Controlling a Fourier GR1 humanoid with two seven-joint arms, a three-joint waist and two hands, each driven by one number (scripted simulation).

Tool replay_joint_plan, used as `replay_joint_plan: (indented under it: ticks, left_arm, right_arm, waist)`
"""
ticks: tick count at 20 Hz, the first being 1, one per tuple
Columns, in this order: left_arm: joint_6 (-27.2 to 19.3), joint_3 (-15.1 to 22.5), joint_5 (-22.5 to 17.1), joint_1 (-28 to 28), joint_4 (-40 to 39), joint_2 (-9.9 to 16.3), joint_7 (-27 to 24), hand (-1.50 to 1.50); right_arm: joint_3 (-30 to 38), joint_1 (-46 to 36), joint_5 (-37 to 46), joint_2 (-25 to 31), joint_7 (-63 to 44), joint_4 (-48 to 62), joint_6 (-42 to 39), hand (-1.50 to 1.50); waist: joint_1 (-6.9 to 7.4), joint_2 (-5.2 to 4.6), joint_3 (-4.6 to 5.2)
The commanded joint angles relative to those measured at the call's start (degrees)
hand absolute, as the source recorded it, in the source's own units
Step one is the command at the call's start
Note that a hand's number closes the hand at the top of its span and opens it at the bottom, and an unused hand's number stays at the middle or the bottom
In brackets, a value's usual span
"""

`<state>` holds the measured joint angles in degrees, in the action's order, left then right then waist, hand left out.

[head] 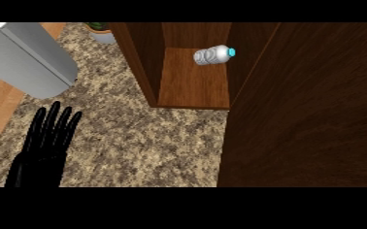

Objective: Pick up the bottled water, place it into the cabinet and close the cabinet

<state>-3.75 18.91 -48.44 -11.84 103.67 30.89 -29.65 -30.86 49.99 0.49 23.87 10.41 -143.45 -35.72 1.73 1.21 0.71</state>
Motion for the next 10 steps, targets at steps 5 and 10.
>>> replay_joint_plan:
  ticks: [5, 10]
  left_arm:
    - [5.9, -5.4, -4.2, -3.8, 2.2, 5.1, 0.0, -1.5]
    - [8.4, -6.0, -5.8, -5.5, 3.7, 6.7, 0.9, -1.5]
  right_arm:
    - [-16.2, -2.2, 3.5, -3.0, -7.7, -5.7, 2.4, 1.5]
    - [-18.2, -6.2, 2.1, -4.4, -9.6, -3.8, 4.1, 1.5]
  waist:
    - [2.31, -0.97, 0.13]
    - [4.64, -1.44, 0.06]
